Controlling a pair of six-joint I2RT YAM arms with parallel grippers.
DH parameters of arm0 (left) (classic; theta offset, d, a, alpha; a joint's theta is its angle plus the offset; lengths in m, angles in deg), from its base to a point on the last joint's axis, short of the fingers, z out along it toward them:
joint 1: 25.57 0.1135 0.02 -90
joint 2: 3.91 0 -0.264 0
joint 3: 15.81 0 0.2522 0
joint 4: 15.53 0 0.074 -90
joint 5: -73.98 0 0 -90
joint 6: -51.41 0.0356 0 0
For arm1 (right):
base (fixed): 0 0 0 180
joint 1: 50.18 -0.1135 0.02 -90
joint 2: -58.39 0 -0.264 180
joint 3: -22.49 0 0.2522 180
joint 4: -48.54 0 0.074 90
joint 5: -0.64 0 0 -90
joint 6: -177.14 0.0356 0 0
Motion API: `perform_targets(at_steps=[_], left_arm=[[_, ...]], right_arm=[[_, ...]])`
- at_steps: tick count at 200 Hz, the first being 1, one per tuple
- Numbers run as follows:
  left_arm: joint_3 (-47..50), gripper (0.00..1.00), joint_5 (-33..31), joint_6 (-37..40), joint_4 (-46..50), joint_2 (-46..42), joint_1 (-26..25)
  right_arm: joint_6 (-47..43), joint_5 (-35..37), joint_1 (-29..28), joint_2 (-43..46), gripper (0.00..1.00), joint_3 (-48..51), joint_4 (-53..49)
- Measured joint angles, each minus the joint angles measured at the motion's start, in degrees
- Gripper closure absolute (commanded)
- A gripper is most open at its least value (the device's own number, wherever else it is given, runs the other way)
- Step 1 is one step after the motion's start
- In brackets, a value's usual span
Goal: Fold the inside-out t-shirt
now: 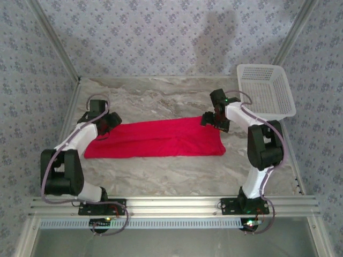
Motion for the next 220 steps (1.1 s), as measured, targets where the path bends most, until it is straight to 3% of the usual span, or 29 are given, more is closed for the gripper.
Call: perform_targets(at_steps=[27,60,72,103,117,148,169,190,220], left_arm=[[2.19,0.36,4.66,-0.44,-2.16,3.34,4.57],[6.73,0.37,10.82,-1.07,-5.22,6.32,13.86],[6.84,0.37,13.03,-1.25,-6.27,6.21,15.47],[7.02,0.38,15.41,-1.27,-7.28,6.47,16.26],[7.06,0.38,16.17,-1.25,-7.43,6.54,16.24],[9.09,0.37,16.63,-2.64,-9.86,5.42,15.21],[12.96,0.34,15.85,-5.18,-11.45,1.46,11.08],[13.94,0.33,14.34,-6.12,-7.69,-3.08,7.82],[7.93,0.32,10.93,-5.07,0.11,-7.69,9.4]], right_arm=[[-1.64,1.6,-0.07,-4.92,0.14,0.02,-1.75],[-2.99,2.01,-0.22,-6.1,0.21,-0.33,-1.95],[-3.3,2.21,-0.22,-6.1,0.31,-0.28,-1.92],[-4.76,1.16,-0.17,-5.92,0.85,0.04,-1.22],[-5.18,0.07,0.0,-5.46,0.99,0.59,-0.44],[-5.57,-1.64,1.25,-2.71,1.0,3.69,1.25],[-5.95,-1.09,3.06,1.36,1.0,7.17,-0.07],[-6.4,0.0,4.85,6.6,1.0,8.33,-1.99],[-6.49,0.55,3.04,13.77,1.0,8.09,-2.89]])
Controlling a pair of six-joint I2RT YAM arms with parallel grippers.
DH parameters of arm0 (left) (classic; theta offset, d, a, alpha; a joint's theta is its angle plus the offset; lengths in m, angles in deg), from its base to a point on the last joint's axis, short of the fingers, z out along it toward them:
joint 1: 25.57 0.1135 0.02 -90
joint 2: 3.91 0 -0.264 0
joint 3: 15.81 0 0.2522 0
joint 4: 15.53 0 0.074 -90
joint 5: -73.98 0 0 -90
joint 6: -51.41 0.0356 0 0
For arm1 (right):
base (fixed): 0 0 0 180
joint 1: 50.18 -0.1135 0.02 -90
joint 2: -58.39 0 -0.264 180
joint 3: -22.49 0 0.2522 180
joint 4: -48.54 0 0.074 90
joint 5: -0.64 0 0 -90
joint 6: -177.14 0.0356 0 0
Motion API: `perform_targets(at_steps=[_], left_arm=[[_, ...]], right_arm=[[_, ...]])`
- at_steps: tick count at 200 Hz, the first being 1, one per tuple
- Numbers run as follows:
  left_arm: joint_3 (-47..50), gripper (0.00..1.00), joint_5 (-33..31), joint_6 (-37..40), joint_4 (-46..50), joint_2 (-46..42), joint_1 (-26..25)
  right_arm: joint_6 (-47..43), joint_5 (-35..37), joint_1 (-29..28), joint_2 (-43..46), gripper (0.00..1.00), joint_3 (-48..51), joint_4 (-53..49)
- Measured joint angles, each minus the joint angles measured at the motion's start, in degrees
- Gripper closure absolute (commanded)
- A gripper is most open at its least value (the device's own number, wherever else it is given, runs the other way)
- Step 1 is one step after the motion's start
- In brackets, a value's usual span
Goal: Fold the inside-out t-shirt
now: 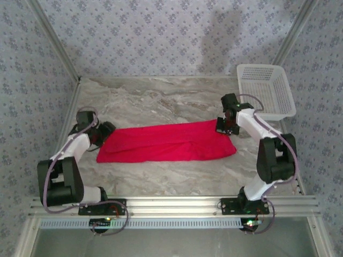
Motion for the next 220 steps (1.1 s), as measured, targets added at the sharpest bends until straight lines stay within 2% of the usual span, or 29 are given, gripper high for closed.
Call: perform_targets(at_steps=[27,88,123,169,181,201,208,220], left_arm=[[-5.95,0.32,-0.2,1.2,1.38,-2.36,2.58],[-6.16,0.32,4.28,0.52,3.52,-1.95,11.56],[-6.16,0.33,7.69,-0.52,4.94,0.33,16.41],[-6.12,0.33,10.51,-1.6,5.51,3.13,20.22],[-6.01,0.33,10.75,-1.77,5.81,3.5,20.68],[-5.7,0.33,11.19,-1.77,6.01,3.56,21.05],[-5.6,0.33,11.34,-1.77,6.01,3.56,21.14],[-5.27,0.33,11.34,-1.75,6.03,3.39,21.22]], right_arm=[[1.68,0.57,-6.75,2.99,1.0,-3.74,-2.16],[8.22,1.49,-26.71,0.59,1.0,-21.64,-4.28],[10.23,1.36,-35.65,-8.33,1.0,-35.3,-3.41],[10.8,-1.14,-43.71,-27.78,1.0,-55.06,-2.86],[11.02,-2.38,-45.0,-32.92,0.87,-59.28,-2.47],[12.24,-5.09,-46.29,-41.77,0.53,-66.64,-2.34],[12.85,-6.4,-46.47,-45.2,0.48,-70.03,-2.64],[14.08,-8.72,-46.53,-50.51,0.46,-75.73,-3.69]])
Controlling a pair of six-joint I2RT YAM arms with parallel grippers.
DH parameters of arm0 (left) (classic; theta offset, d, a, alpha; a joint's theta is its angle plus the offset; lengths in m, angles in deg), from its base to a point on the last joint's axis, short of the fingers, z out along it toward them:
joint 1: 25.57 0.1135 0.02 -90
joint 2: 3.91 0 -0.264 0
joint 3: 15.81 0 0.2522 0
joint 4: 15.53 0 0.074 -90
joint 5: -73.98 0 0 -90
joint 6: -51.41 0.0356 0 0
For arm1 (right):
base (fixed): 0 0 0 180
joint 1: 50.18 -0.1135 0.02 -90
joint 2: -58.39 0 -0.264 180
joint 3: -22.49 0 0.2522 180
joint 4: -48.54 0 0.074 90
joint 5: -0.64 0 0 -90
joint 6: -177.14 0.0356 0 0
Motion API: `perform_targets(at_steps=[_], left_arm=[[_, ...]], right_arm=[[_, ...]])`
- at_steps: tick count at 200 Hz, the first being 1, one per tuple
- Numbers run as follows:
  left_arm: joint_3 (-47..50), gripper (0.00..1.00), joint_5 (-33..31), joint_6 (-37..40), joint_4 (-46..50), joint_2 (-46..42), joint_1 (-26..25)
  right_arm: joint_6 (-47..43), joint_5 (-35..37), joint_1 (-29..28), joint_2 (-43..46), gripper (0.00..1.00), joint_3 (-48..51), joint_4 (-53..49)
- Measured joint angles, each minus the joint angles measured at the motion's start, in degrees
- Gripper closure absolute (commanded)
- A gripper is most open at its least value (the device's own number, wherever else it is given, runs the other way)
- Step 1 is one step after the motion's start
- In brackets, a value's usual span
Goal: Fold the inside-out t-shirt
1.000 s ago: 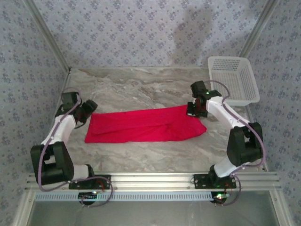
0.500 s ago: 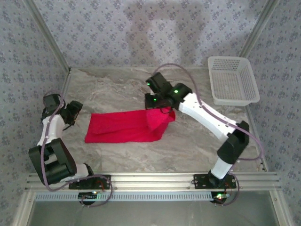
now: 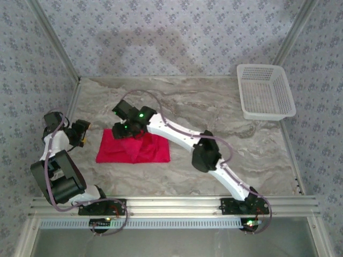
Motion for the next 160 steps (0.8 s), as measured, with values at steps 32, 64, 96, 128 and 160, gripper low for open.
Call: perform_targets(at_steps=[32,64,96,128,160], left_arm=[[1.36,0.35,-0.02,0.48,-0.15,-2.25,-0.2],[1.99,0.35,-0.76,1.46,-0.9,-4.09,-5.42],[1.97,0.36,-0.37,2.21,-2.73,0.5,-13.4],[1.95,0.38,-0.26,2.08,-6.12,9.9,-17.22],[-0.15,0.39,-0.26,0.37,-11.89,15.37,-21.99]], right_arm=[[0.13,-1.6,0.44,-1.53,0.42,-0.83,-3.26],[-0.5,-0.35,1.75,17.44,0.46,24.5,1.55],[1.49,-1.66,7.5,32.94,0.8,44.85,11.45],[5.51,-4.09,13.0,29.07,0.97,53.99,21.7],[8.41,-5.97,14.53,21.33,1.0,58.95,25.92]])
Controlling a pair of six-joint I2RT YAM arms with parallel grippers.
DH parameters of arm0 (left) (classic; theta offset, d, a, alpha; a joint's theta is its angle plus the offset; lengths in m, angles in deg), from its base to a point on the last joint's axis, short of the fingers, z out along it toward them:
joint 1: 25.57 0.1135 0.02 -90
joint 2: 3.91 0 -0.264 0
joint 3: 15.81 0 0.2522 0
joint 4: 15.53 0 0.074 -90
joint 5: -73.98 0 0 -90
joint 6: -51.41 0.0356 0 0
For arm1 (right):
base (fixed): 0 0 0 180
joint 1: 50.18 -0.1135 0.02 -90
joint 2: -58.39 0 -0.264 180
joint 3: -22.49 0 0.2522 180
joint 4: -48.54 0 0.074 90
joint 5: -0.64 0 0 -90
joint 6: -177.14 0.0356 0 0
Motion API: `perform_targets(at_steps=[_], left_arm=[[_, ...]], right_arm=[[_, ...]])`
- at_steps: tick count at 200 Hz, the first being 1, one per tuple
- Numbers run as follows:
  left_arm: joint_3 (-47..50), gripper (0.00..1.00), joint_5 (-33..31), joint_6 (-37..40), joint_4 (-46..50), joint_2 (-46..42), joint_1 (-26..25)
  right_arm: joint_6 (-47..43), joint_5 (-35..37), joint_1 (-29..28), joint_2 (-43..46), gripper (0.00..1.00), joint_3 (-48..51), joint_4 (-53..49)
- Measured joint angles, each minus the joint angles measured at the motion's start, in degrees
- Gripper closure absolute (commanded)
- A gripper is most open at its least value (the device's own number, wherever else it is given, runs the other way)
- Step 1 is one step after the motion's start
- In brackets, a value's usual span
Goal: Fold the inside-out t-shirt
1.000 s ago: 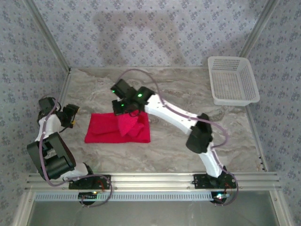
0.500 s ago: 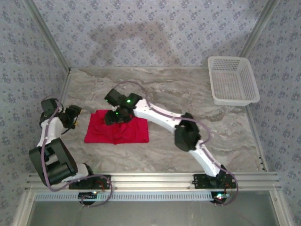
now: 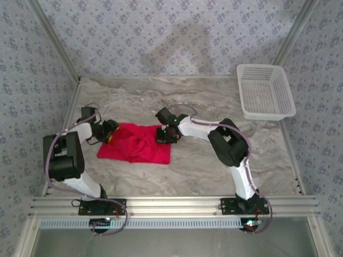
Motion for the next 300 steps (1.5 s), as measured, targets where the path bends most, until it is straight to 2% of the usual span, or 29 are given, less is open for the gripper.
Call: perform_targets(at_steps=[28,55,92,113,139,162,199,211,233,252,274,300], left_arm=[[-3.67,0.42,0.02,-2.4,-5.81,4.7,-6.67],[-8.5,0.43,1.09,-3.3,-6.43,8.66,-12.13],[-9.25,0.43,-3.08,-1.09,0.79,5.42,-13.03],[-11.52,0.43,-4.17,1.92,5.97,2.23,-14.71],[-17.79,0.43,-6.47,7.58,12.15,1.03,-21.4],[-18.71,0.43,-8.9,11.74,15.58,-0.39,-26.34],[-17.75,0.44,-12.52,17.29,19.65,-0.44,-29.27],[-17.38,0.52,-13.14,18.47,19.91,0.07,-30.1],[-16.76,0.83,-14.05,20.31,20.06,2.03,-31.47],[-15.39,1.0,-16.02,20.39,21.09,3.02,-31.67],[-12.22,1.0,-18.16,19.69,22.18,2.03,-29.44],[-5.51,1.0,-21.16,16.41,24.33,-3.34,-22.49]], right_arm=[[0.7,2.75,3.48,3.89,1.0,5.05,0.42],[0.2,9.92,9.29,12.41,1.0,14.62,-2.47],[-7.08,12.59,17.29,16.79,0.97,17.94,-6.16],[-10.01,12.48,17.18,16.81,0.96,14.84,-8.74],[-10.8,11.21,16.15,18.78,0.93,12.68,-9.01],[-10.73,9.99,15.17,21.84,0.91,12.68,-9.53],[-10.19,8.09,13.22,22.75,0.86,12.66,-9.53],[-9.55,7.72,12.0,22.32,0.86,12.37,-9.44],[-7.82,6.56,9.09,19.26,0.87,10.64,-7.85],[-6.21,6.19,6.84,13.66,0.89,8.92,-5.25],[-4.11,5.86,6.49,7.23,0.89,8.7,-3.65],[-2.99,5.6,8.33,7.23,0.89,8.83,-2.32]])
